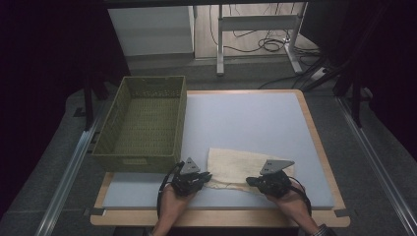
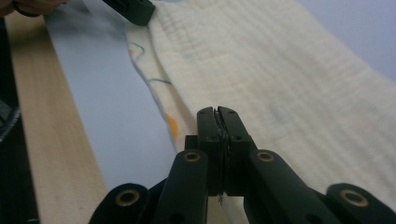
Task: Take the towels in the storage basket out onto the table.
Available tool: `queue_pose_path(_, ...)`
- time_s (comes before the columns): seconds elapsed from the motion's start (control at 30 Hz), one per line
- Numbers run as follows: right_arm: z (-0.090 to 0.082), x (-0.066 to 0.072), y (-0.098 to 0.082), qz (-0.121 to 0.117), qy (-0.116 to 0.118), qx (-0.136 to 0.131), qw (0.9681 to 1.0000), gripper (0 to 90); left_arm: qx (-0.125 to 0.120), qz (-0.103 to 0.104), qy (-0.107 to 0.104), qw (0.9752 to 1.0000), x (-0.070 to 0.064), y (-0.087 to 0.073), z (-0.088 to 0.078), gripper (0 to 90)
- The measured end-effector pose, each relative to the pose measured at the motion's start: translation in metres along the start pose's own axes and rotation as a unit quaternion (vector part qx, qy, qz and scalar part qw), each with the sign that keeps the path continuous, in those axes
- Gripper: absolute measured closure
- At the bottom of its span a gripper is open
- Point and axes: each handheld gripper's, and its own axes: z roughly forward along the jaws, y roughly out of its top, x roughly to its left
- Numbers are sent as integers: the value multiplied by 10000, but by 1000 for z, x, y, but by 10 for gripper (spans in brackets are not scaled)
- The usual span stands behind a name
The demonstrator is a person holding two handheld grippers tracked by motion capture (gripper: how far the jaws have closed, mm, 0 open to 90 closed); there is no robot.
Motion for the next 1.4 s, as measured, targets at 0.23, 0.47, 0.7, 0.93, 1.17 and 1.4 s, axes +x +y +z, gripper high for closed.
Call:
queue_pose_path(0.23,-3,13,-1,-114,190,94,9997,884,214,7,-9,9998,-5,-5,-9,779)
queue_pose_path(0.47,4,8,-12,84,287,139,9995,779,283,-113,-129,9995,-2,-7,-7,582)
queue_pose_path(0.7,-26,-13,-12,226,-239,-89,9994,719,-25,-106,-12,9999,2,20,1,457)
queue_pose_path(0.93,-56,-55,-25,656,-982,-195,9928,670,81,-44,139,9999,12,40,31,448)
queue_pose_path(1.17,-71,-92,-30,1026,-1536,-292,9824,612,8,-143,589,9982,31,52,49,438)
queue_pose_path(1.4,-47,-102,-49,1035,-1714,230,9795,587,-54,-317,780,9964,37,48,54,402)
